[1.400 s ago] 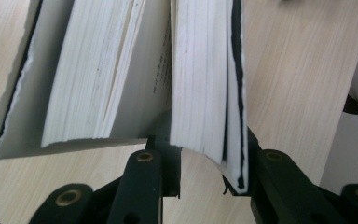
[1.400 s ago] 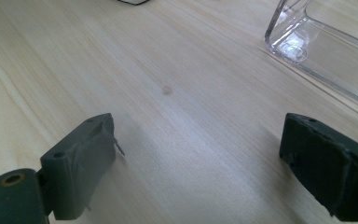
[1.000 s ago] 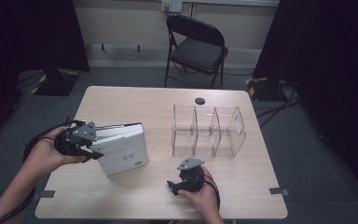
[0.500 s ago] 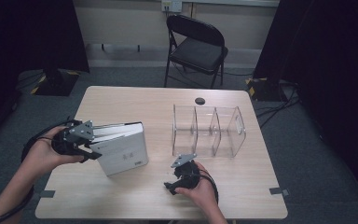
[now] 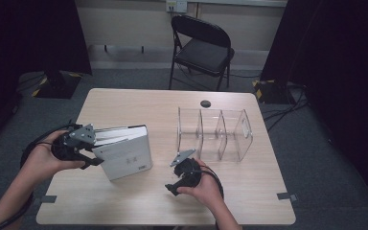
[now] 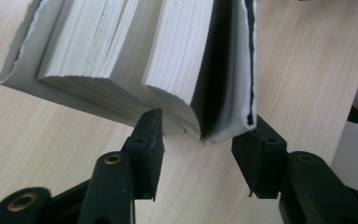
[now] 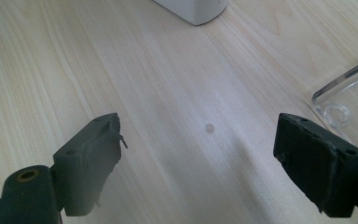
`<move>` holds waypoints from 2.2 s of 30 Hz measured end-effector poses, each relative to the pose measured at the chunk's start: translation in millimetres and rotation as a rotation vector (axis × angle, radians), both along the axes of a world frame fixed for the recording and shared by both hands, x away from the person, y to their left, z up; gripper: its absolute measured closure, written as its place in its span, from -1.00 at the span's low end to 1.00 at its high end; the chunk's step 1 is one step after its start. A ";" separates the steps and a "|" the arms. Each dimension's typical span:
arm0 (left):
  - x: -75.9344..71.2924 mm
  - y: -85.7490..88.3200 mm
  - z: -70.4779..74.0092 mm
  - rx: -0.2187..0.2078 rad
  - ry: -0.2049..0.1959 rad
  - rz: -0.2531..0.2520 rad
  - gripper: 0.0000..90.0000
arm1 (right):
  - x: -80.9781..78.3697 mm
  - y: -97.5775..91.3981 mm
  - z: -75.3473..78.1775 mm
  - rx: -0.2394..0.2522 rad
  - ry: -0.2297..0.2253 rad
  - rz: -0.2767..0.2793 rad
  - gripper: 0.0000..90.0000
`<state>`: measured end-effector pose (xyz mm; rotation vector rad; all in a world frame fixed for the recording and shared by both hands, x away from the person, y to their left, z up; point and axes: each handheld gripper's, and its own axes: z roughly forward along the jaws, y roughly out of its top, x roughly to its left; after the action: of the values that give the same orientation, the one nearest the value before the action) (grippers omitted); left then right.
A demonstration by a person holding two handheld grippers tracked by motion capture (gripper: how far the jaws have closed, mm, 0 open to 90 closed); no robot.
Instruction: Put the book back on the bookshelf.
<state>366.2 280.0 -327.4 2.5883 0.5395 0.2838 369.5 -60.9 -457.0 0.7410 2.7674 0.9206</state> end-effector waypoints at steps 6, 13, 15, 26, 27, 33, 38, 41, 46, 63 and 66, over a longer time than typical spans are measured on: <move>-0.4 1.5 -2.0 -0.002 -0.013 0.015 0.02 | 7.6 7.1 16.7 -0.005 -0.005 0.036 -0.66; -3.9 5.7 -4.2 -0.009 -0.019 0.027 -0.04 | 12.5 17.2 31.3 -0.025 -0.013 0.063 -0.66; -5.1 7.0 -4.9 -0.012 -0.018 0.029 -0.09 | 15.1 19.7 37.2 -0.004 0.009 0.074 -0.66; -7.5 8.4 -11.0 -0.016 -0.023 0.042 -0.16 | 25.7 27.2 65.8 -0.011 -0.015 0.099 -0.65; -7.3 8.3 -11.4 -0.013 -0.024 0.039 -0.16 | 26.4 27.8 67.9 -0.008 -0.014 0.100 -0.65; -8.4 9.1 -13.7 -0.019 -0.029 0.042 -0.18 | 30.8 32.9 81.6 -0.012 -0.034 0.114 -0.64; -8.8 10.6 -17.9 -0.034 -0.027 0.055 -0.19 | 33.8 36.5 92.9 -0.014 -0.038 0.113 -0.64; -8.5 11.2 -19.8 -0.033 -0.021 0.052 -0.20 | 34.8 38.3 96.5 -0.013 -0.042 0.120 -0.64; -8.6 12.1 -23.2 -0.031 -0.014 0.053 -0.20 | 36.7 47.3 109.1 -0.035 -0.047 0.141 -0.64; -9.9 12.9 -32.9 -0.041 -0.010 0.061 -0.25 | 41.8 71.8 133.6 -0.045 -0.052 0.180 -0.64; -10.1 12.9 -34.4 -0.041 -0.005 0.058 -0.25 | 43.1 76.2 136.3 -0.056 -0.054 0.194 -0.64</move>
<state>356.1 292.8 -361.9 2.5346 0.6133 0.2955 412.6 15.3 -320.7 0.4386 2.8416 0.8767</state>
